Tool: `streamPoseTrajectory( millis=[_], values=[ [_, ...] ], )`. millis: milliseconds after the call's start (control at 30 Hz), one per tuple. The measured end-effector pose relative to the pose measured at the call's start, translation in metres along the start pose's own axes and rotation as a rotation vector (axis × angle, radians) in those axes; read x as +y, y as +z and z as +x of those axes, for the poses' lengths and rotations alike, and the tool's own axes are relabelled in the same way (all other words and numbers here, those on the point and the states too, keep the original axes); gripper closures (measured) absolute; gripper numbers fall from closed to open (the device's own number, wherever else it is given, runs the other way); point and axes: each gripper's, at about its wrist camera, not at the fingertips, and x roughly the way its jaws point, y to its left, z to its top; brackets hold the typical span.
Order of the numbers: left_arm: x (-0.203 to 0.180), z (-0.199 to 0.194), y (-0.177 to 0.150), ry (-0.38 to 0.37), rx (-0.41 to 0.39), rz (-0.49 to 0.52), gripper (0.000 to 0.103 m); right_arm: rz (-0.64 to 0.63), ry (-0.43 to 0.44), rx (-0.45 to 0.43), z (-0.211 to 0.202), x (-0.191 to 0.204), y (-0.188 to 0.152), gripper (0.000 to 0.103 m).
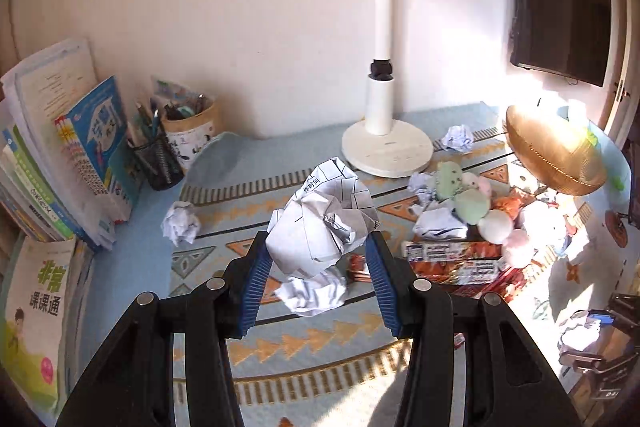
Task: Organize objects
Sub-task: 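Carry crumpled papers into the golden bowl and open both grippers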
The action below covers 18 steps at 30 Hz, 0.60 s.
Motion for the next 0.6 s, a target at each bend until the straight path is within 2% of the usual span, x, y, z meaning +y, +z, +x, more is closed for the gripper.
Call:
streamPoseTrajectory(
  millis=[100,233,300,433,600],
  values=[
    [-0.048,0.002,0.015,-0.088,-0.016,0.027,0.058,0.05,-0.033,-0.042,-0.013,-0.026,0.003,0.053],
    [-0.112,0.012,0.036,-0.169,-0.033,0.074,0.058,0.132,-0.126,-0.108,-0.032,-0.065,0.021,0.053],
    [-0.14,0.02,0.048,-0.219,-0.035,0.081,0.058,0.18,-0.2,-0.14,-0.041,-0.086,0.036,0.053],
    [-0.188,0.036,0.073,-0.304,-0.045,0.07,0.058,0.297,-0.409,-0.213,-0.058,-0.127,0.065,0.053],
    [-0.236,0.06,0.099,-0.392,-0.052,0.04,0.058,0.392,-0.532,-0.294,-0.066,-0.169,0.093,0.052]
  ],
)
